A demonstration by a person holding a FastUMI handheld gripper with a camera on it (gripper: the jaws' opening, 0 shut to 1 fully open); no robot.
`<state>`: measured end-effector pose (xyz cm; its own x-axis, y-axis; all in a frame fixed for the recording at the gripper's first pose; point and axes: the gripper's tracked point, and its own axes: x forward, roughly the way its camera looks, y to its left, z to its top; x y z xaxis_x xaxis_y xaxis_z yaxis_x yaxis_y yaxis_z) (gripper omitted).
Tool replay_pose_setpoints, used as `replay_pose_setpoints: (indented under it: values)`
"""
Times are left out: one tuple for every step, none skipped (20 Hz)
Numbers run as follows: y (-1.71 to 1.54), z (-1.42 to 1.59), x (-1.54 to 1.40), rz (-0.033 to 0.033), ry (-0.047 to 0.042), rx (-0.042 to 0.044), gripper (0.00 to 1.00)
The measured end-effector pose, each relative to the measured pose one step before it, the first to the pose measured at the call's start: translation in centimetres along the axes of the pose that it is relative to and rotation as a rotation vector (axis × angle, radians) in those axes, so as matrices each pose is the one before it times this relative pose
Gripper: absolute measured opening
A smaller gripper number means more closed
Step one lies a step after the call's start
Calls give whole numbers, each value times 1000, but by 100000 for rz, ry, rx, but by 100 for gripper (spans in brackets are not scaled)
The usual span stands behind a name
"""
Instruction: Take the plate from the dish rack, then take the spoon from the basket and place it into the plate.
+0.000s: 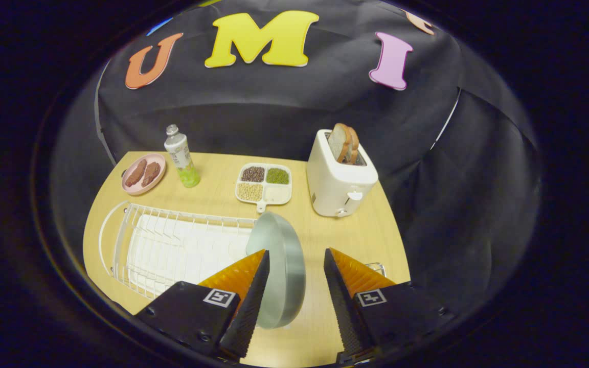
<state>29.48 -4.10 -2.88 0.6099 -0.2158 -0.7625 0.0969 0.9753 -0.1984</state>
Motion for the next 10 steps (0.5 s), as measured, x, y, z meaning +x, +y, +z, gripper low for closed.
replay_pose_setpoints:
  values:
    - [58, -82, 302, -672, 3941, -1016, 69]
    - [40, -429, 237, -3391, 4670, -942, 66]
    - [165, 242, 330, -1509, 1812, -3312, 62]
    - [192, 110, 495, -1475, 2040, -2718, 57]
    - [210, -166, 452, -1135, 2764, -446, 51]
    - [371, -29, 129, -761, 2401, -1385, 46]
    - [289, 21, 281, -1147, 2069, -1351, 39]
    - [-76, -76, 94, -3007, 1197, -962, 37]
    - [-250, 122, -51, -4495, -270, -1766, 30]
    - [92, 116, -60, -2760, -482, -1345, 29]
